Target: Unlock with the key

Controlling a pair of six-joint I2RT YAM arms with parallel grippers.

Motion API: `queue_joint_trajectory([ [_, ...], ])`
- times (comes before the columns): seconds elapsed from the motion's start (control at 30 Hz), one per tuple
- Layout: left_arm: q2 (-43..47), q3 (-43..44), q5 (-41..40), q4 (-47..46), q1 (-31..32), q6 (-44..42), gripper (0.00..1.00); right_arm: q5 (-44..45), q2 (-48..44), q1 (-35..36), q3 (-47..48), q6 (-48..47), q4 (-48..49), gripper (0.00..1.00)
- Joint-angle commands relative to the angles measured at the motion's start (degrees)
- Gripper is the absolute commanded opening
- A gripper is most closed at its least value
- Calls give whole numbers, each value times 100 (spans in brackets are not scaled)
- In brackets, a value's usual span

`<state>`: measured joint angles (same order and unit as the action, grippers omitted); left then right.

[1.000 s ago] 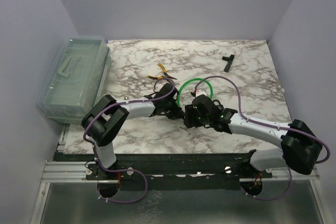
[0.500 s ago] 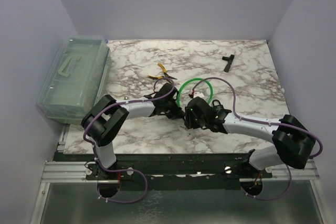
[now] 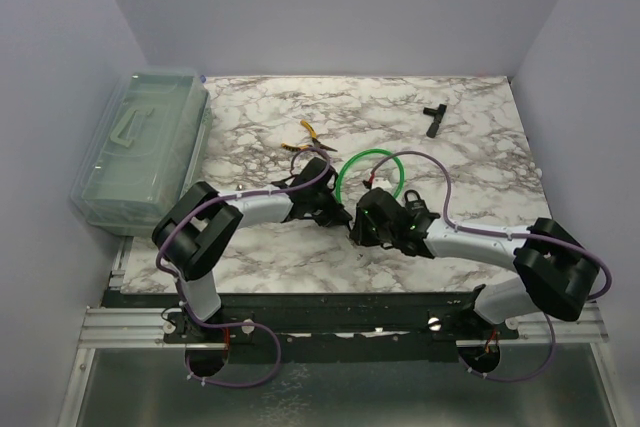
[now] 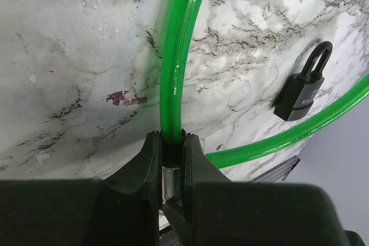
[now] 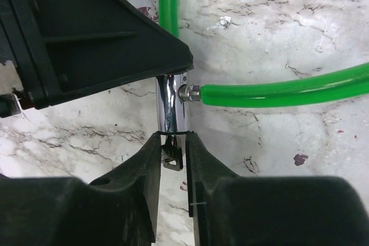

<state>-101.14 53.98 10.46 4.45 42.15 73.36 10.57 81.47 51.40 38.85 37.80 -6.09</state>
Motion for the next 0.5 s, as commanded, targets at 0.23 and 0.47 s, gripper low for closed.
queue_joint_trajectory([
  [0.23, 658, -244, 89, -343, -43, 186, 0, -427, -176, 21, -536, 742, 846, 16],
  [0.47, 895, -375, 79, -392, -43, 237, 0, -546, -198, -37, -648, 761, 1164, 0],
])
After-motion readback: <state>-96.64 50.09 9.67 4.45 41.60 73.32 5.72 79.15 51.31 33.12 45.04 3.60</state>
